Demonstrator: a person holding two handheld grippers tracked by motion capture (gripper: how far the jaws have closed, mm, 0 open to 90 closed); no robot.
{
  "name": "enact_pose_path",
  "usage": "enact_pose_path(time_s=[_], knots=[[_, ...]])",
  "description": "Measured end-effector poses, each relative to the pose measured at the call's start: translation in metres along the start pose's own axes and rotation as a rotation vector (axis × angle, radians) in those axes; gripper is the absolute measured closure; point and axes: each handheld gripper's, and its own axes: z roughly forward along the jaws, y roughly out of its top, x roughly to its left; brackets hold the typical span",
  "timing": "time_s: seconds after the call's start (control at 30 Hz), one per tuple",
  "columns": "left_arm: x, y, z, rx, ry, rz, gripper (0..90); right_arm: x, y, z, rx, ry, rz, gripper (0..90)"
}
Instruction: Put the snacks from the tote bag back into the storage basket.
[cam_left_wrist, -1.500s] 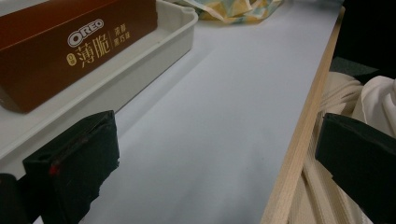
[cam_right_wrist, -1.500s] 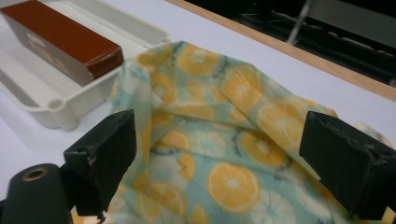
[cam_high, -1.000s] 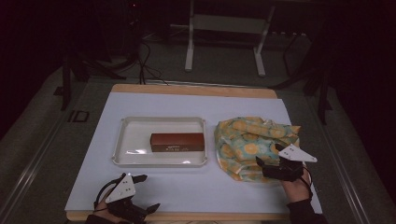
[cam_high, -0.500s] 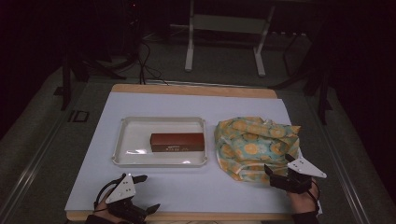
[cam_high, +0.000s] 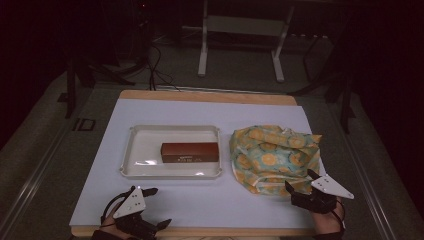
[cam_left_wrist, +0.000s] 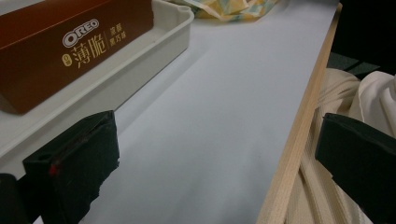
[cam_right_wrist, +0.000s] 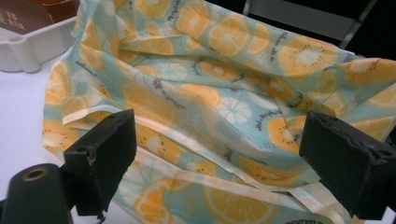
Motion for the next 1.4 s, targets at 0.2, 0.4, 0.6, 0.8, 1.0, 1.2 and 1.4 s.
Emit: enact_pose_path(time_s=[0.2,0.4,0.6,0.8,1.0,1.2,1.4], knots=[[0.0006,-0.0001,0.0001,0.0,0.003,-0.004,0.0,0.001,0.0004,0.0001,-0.012,-0.004,-0.012,11.2],[0.0,-0.0004,-0.0012,-0.005,0.003,-0.001,0.0,0.0013,0.0012,-0.0009,-0.022,-0.006,-0.014,11.2],[0.0,-0.0003,-0.0007,-0.003,0.002,0.0,0.0,0.0002,0.0018,-0.0038,-0.056,-0.01,-0.014,11.2],[0.0,-0.0002,-0.0005,-0.002,0.001,-0.001,0.0,0.002,0.002,-0.0021,-0.061,-0.001,-0.026,11.2],[0.0003,-0.0002,-0.0004,-0.002,0.001,0.0,0.0,0.0026,0.0018,-0.0003,-0.054,0.005,-0.03,11.2],[0.0006,-0.0002,0.0001,-0.002,0.001,-0.003,0.0,0.002,0.0009,0.0016,-0.052,0.017,-0.024,11.2],[0.0006,-0.0002,-0.0002,-0.004,0.002,-0.004,0.0,0.0013,0.001,0.0013,-0.052,0.016,-0.021,11.2]])
